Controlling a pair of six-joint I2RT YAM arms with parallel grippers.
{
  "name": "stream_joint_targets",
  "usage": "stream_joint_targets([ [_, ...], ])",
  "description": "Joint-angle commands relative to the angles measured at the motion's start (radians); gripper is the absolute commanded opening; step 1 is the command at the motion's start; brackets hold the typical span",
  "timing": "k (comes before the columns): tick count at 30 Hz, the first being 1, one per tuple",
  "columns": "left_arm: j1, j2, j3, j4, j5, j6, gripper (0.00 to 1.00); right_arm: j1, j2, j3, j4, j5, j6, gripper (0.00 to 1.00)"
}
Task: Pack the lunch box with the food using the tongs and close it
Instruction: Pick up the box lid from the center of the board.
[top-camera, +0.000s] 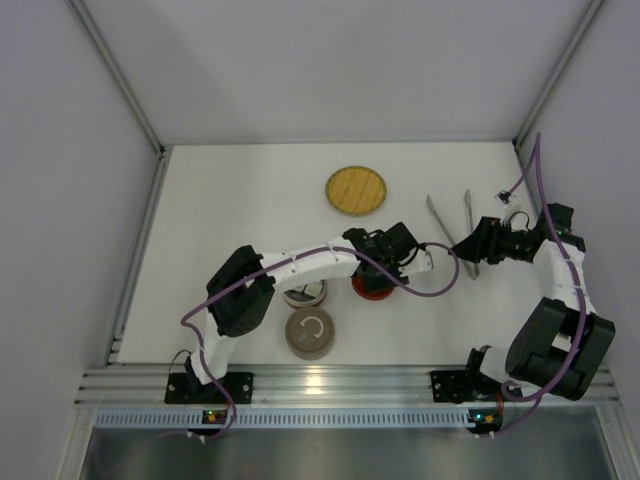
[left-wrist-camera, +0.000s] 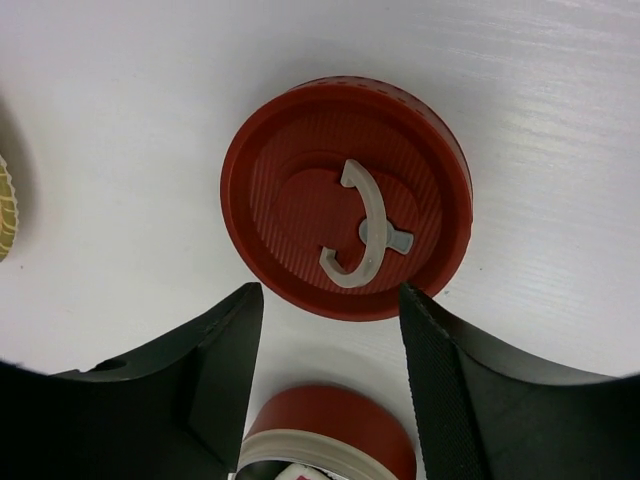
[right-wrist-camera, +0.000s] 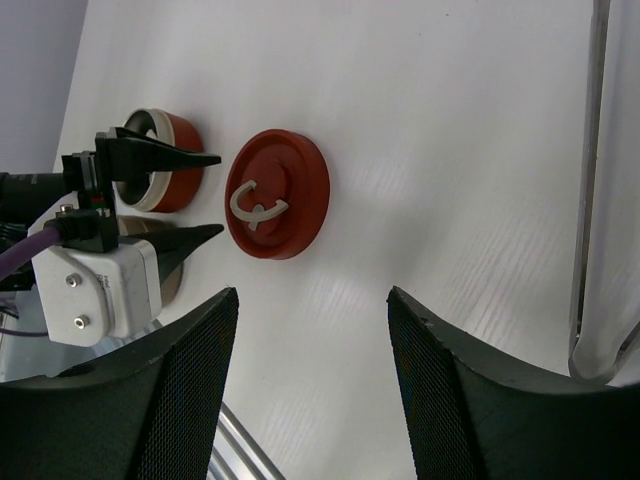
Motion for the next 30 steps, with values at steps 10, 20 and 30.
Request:
stream_joint_targets([
  [10, -0.001, 0.086, 0.085, -0.006, 0.04, 0.03, 0.57, -0.016, 0.011, 0.01, -0.028, -0.051, -0.043, 0.61],
  [20, 0.004, 0.136, 0.129, -0.003, 0.029, 0.023, 0.53, -0.022, 0.015, 0.015, -0.046, -0.064, -0.06, 0.61],
  [30, 0.047, 0.167, 0.166, -0.038, 0.113, -0.01, 0.38, -0.032, 0.037, 0.029, -0.089, -0.083, -0.104, 0.61],
])
